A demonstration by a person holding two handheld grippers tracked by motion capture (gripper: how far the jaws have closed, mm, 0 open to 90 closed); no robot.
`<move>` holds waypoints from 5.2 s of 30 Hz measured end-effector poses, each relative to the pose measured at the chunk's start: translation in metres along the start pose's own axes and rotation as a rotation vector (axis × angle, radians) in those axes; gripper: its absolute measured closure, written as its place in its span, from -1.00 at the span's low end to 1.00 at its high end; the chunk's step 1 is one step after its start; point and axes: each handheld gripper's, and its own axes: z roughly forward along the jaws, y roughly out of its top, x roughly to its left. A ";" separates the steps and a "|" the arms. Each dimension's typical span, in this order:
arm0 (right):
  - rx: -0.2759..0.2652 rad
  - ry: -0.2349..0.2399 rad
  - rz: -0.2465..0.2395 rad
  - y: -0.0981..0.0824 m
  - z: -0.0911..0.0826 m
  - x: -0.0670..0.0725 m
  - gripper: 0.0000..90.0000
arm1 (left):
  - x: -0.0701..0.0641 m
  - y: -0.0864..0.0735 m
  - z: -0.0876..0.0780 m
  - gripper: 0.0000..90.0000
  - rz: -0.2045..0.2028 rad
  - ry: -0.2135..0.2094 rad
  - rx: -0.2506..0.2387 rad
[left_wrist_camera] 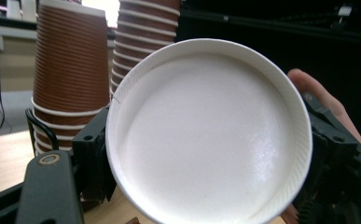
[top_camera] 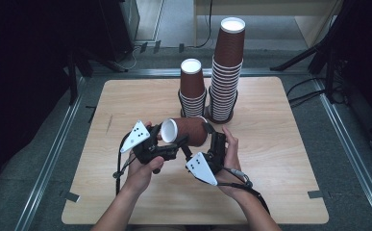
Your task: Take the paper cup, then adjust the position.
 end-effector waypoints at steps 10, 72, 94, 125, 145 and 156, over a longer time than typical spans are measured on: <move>0.025 -0.008 0.105 -0.010 -0.007 -0.009 -1.00 | 0.007 -0.005 -0.003 -0.53 -0.004 0.023 -0.101; 0.207 0.296 2.738 -0.024 -0.008 -0.007 -1.00 | 0.002 -0.039 0.004 -0.53 0.021 0.016 -0.096; 0.203 0.292 2.760 -0.025 0.015 -0.008 -0.94 | 0.000 -0.041 0.005 -0.53 0.044 0.007 -0.061; 0.035 0.039 2.362 -0.037 0.012 -0.035 -0.68 | 0.012 -0.027 -0.012 -1.00 -0.031 0.031 0.075; 0.034 -0.154 1.433 -0.017 0.003 -0.060 -0.67 | 0.020 -0.027 -0.017 -1.00 -0.032 0.071 0.076; 0.091 -0.213 1.072 -0.015 0.007 -0.059 -0.68 | 0.026 -0.027 -0.022 -1.00 -0.032 0.097 0.094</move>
